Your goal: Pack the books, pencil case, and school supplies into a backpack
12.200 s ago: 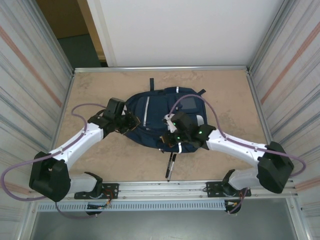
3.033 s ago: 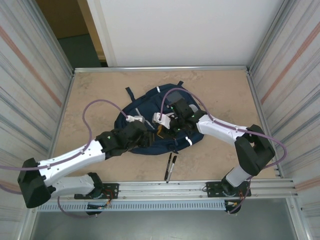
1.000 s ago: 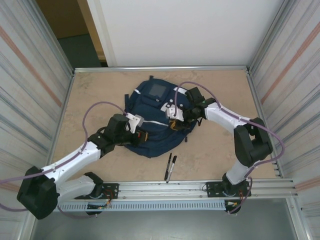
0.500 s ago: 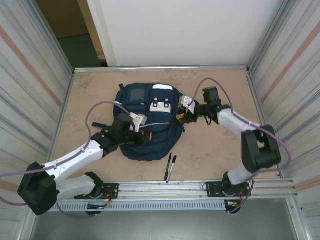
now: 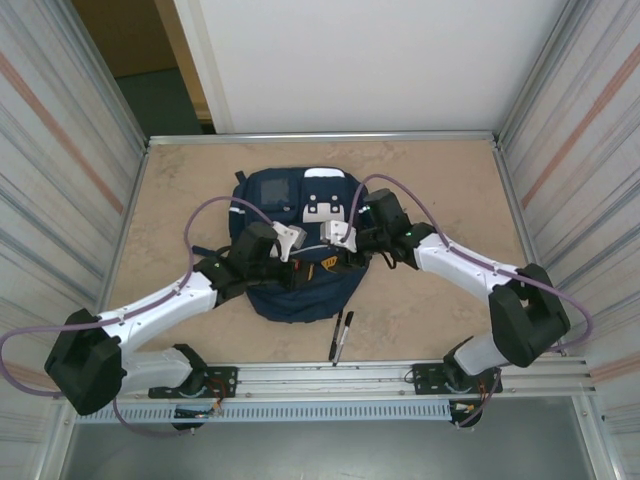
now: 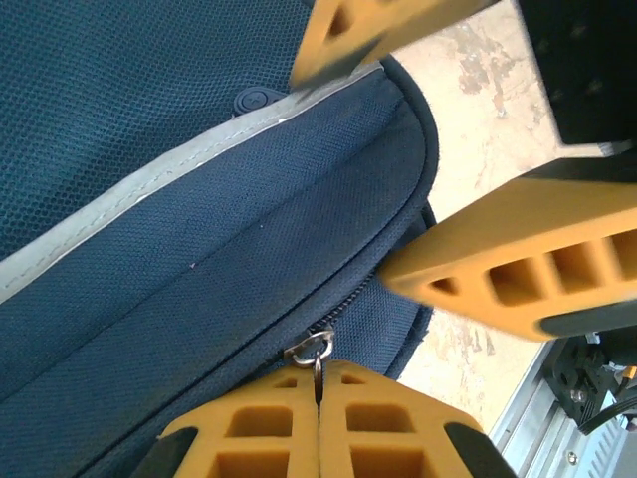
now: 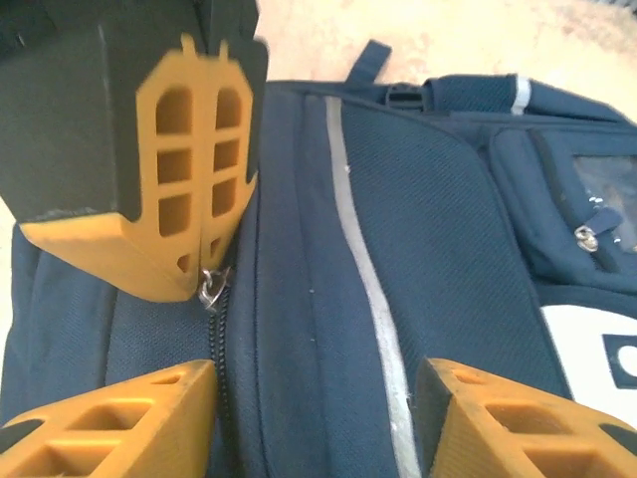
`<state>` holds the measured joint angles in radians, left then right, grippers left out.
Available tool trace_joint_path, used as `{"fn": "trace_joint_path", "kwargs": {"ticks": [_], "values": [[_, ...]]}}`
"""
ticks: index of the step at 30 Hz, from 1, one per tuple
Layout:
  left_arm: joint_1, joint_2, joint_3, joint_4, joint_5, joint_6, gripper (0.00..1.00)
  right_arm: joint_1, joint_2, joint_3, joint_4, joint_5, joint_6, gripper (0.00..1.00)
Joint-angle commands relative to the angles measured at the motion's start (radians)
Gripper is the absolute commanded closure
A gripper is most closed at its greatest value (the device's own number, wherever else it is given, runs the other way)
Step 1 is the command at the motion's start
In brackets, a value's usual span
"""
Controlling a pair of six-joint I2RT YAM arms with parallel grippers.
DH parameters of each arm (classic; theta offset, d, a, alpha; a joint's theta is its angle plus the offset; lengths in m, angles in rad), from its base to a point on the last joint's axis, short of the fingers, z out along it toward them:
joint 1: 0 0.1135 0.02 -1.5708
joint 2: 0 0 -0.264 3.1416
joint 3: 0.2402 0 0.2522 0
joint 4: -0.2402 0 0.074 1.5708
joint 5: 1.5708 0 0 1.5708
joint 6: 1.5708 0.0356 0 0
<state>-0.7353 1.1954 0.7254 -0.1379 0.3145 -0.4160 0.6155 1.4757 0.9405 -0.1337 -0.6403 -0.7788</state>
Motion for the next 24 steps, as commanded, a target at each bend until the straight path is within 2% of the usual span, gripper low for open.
{"fn": "trace_joint_path", "kwargs": {"ticks": [1, 5, 7, 10, 11, 14, 16, 18, 20, 22, 24], "values": [[-0.005, -0.019, 0.002, 0.066, -0.001, -0.009, 1.0, 0.035, 0.034, 0.061, -0.116, 0.041, -0.067, 0.55], [0.007, -0.058, -0.019, 0.042, -0.097, -0.007, 1.0, 0.037, 0.015, 0.03, -0.131, 0.101, -0.086, 0.85], [0.033, -0.074, -0.03, -0.003, -0.133, 0.006, 1.0, 0.021, -0.008, -0.002, -0.11, 0.104, -0.106, 0.91], [0.07, -0.11, -0.067, -0.095, -0.261, 0.019, 1.0, -0.021, -0.036, -0.007, -0.116, 0.092, -0.104, 0.94], [0.08, -0.126, -0.084, -0.116, -0.303, 0.028, 1.0, -0.04, -0.042, -0.016, -0.103, 0.078, -0.102, 0.94], [0.096, -0.177, -0.131, -0.157, -0.335, 0.063, 1.0, -0.072, -0.038, -0.033, -0.071, 0.064, -0.107, 0.94], [0.094, -0.207, -0.138, -0.176, -0.313, 0.043, 1.0, -0.069, -0.036, -0.011, -0.085, 0.048, -0.08, 0.89], [0.087, -0.226, -0.135, -0.149, -0.246, -0.009, 1.0, -0.043, -0.039, 0.013, -0.114, 0.023, -0.058, 0.83], [0.057, -0.222, -0.112, -0.105, -0.188, -0.025, 1.0, -0.012, -0.052, 0.006, -0.095, 0.031, -0.044, 0.72], [0.011, -0.203, -0.07, -0.104, -0.197, -0.03, 1.0, 0.012, -0.068, -0.004, -0.066, 0.049, -0.015, 0.64], [-0.019, -0.173, -0.027, -0.104, -0.202, -0.028, 1.0, 0.033, -0.081, 0.006, -0.083, 0.044, 0.006, 0.62]]}}
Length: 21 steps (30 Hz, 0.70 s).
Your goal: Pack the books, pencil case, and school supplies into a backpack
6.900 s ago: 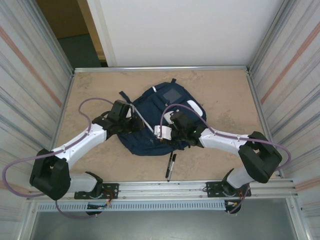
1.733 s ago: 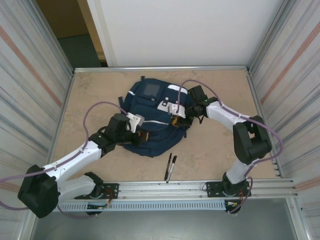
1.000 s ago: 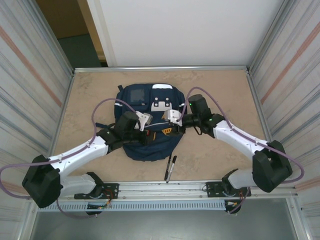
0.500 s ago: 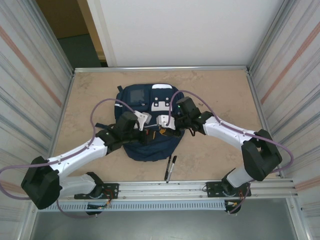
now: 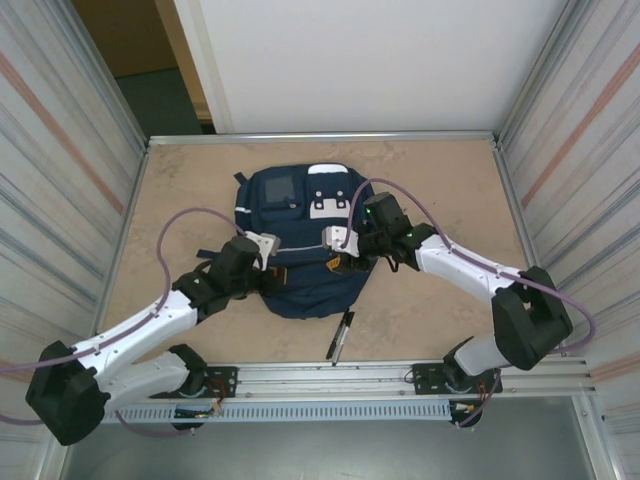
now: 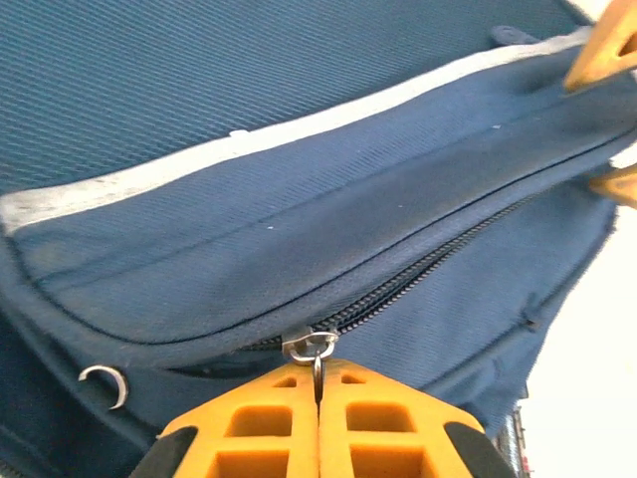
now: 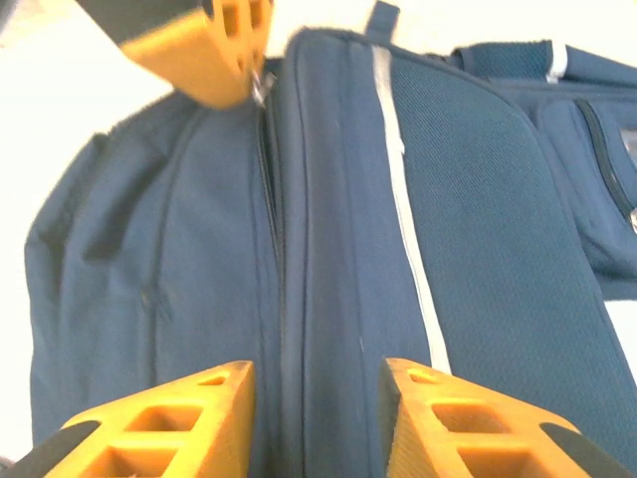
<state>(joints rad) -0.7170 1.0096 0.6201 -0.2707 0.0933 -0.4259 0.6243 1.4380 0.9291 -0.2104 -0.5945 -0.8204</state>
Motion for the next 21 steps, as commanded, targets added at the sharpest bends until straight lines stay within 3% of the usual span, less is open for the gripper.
{"fn": "trace_joint_path", "kwargs": {"ticks": [1, 6, 10, 11, 14, 18, 21], "values": [[-0.046, 0.03, 0.093, 0.034, 0.026, -0.02, 1.0, 0.035, -0.053, 0.015, -0.004, -0.004, 0.057, 0.61], [-0.053, 0.102, 0.161, 0.061, 0.104, -0.037, 1.0, 0.078, -0.039, 0.012, 0.035, 0.017, 0.102, 0.55], [-0.061, 0.13, 0.15, 0.183, 0.178, -0.059, 1.0, 0.104, 0.008, 0.02, 0.011, 0.101, 0.102, 0.55], [-0.061, 0.134, 0.145, 0.207, 0.182, -0.065, 1.0, 0.104, 0.022, 0.023, 0.008, 0.131, 0.101, 0.58], [-0.061, 0.13, 0.127, 0.206, 0.162, -0.065, 1.0, 0.107, 0.032, 0.02, -0.004, 0.231, 0.088, 0.82], [-0.06, 0.076, 0.087, 0.16, 0.106, 0.042, 1.0, 0.108, -0.015, -0.052, 0.065, 0.296, 0.059, 0.88], [-0.036, 0.018, 0.045, 0.04, -0.059, 0.117, 1.0, 0.109, -0.058, -0.054, 0.028, 0.314, 0.028, 0.99]]}}
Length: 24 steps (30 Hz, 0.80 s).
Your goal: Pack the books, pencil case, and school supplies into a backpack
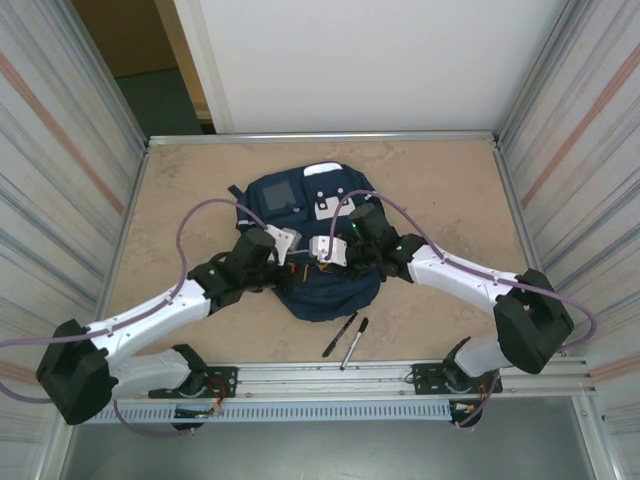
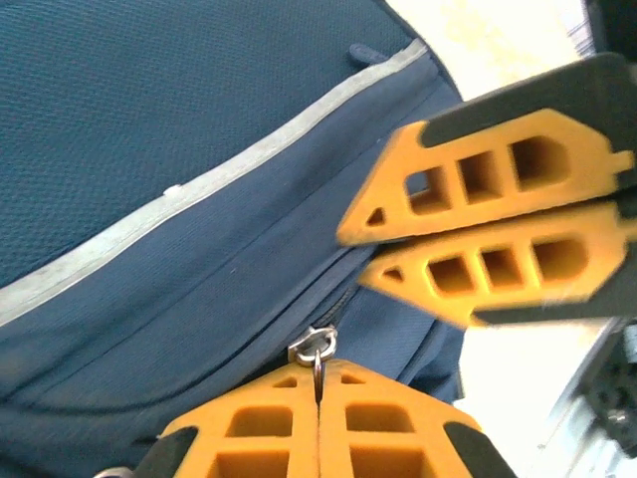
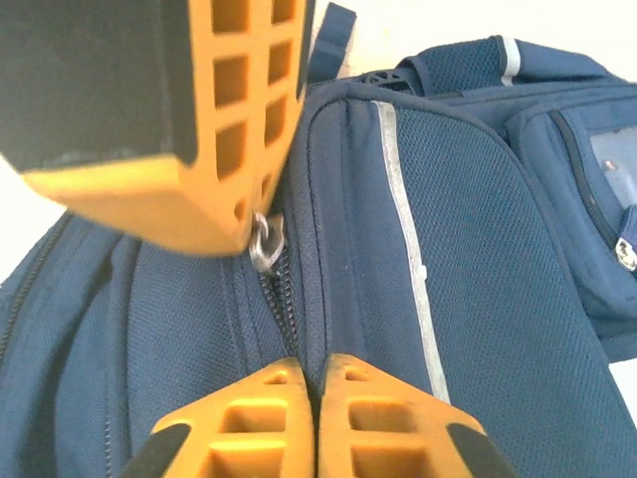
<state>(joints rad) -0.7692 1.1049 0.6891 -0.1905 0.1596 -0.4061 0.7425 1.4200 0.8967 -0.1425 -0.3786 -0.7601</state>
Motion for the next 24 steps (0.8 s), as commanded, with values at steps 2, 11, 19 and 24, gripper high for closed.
{"fn": "trace_joint_path", "kwargs": {"ticks": [2, 11, 19, 24], "values": [[0.075, -0.118, -0.065, -0.045, -0.135, 0.14, 1.0, -0.011, -0.077, -0.049, -0.014, 0.092, -0.046, 1.0], [0.298, -0.196, -0.19, 0.119, -0.072, 0.315, 1.0, -0.002, -0.162, -0.132, 0.09, 0.043, -0.104, 1.0], [0.489, -0.044, -0.149, 0.147, -0.167, 0.144, 1.0, 0.05, -0.171, -0.126, 0.06, 0.085, -0.176, 1.0], [0.489, 0.027, -0.134, 0.128, -0.215, 0.137, 0.94, 0.071, -0.184, -0.144, 0.095, 0.097, -0.186, 1.0]]}}
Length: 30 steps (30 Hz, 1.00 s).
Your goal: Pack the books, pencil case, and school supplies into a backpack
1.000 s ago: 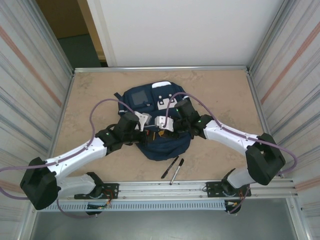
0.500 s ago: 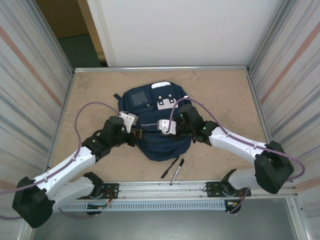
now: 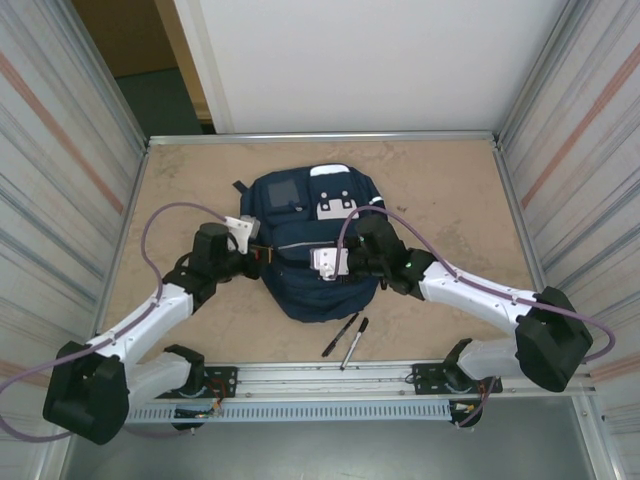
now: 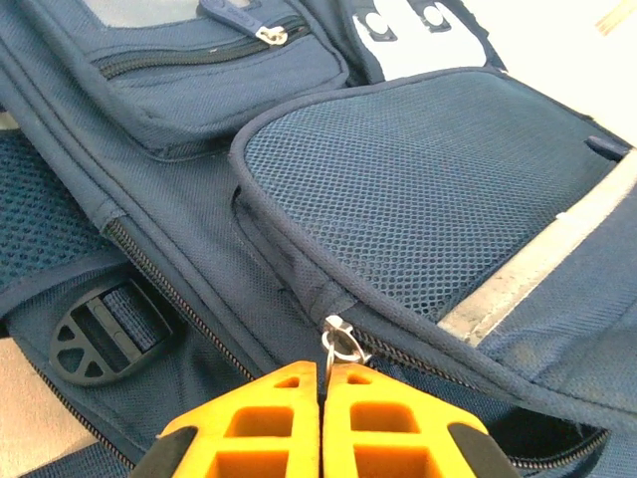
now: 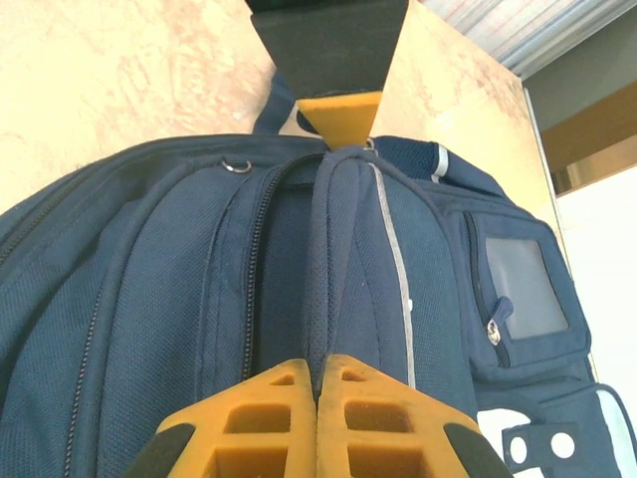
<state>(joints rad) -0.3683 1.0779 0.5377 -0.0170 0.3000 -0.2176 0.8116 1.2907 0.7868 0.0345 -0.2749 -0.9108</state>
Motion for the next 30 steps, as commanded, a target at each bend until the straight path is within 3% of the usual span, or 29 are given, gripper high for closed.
{"fn": "trace_joint_path", "kwargs": {"ticks": [1, 2, 4, 5, 6, 7, 9, 11, 12, 16, 20, 24, 30], "values": [[0.09, 0.07, 0.022, -0.062, -0.369, -0.061, 0.93, 0.002, -0.05, -0.042, -0.062, -0.017, -0.045, 1.0], [0.089, 0.087, 0.028, -0.077, -0.375, -0.074, 0.87, 0.002, -0.04, -0.044, -0.053, -0.023, -0.061, 1.0], [0.089, 0.109, 0.023, -0.08, -0.352, -0.088, 0.66, 0.008, -0.023, -0.02, -0.069, -0.015, -0.057, 1.0], [0.089, 0.113, 0.019, -0.068, -0.324, -0.082, 0.41, 0.011, -0.021, -0.01, -0.077, -0.011, -0.051, 1.0], [0.089, 0.11, 0.018, -0.059, -0.287, -0.064, 0.26, 0.011, -0.018, -0.01, -0.068, -0.009, -0.046, 1.0], [0.09, 0.102, 0.019, -0.059, -0.246, -0.042, 0.22, 0.01, -0.015, -0.013, -0.049, -0.013, -0.039, 1.0], [0.088, 0.049, -0.024, 0.024, -0.108, 0.02, 0.19, 0.0, 0.001, -0.011, -0.005, -0.026, -0.001, 1.0], [0.086, -0.036, -0.132, 0.194, 0.079, 0.1, 0.14, 0.0, 0.026, 0.012, 0.01, -0.022, 0.039, 1.0], [0.077, -0.079, -0.179, 0.277, 0.119, 0.133, 0.11, 0.002, 0.037, 0.017, 0.017, -0.024, 0.05, 1.0], [-0.033, -0.294, -0.332, 0.43, 0.048, 0.292, 0.01, 0.001, 0.084, -0.021, 0.142, 0.004, 0.083, 1.0], [-0.126, -0.405, -0.403, 0.505, 0.073, 0.462, 0.01, -0.002, 0.078, -0.022, 0.157, -0.001, 0.144, 1.0], [-0.148, -0.361, -0.311, 0.385, 0.012, 0.554, 0.01, -0.007, 0.07, -0.038, 0.192, -0.066, 0.175, 1.0], [-0.234, -0.146, -0.115, 0.17, -0.17, 0.797, 0.02, -0.006, 0.051, -0.033, 0.147, -0.105, 0.161, 1.0]]}}
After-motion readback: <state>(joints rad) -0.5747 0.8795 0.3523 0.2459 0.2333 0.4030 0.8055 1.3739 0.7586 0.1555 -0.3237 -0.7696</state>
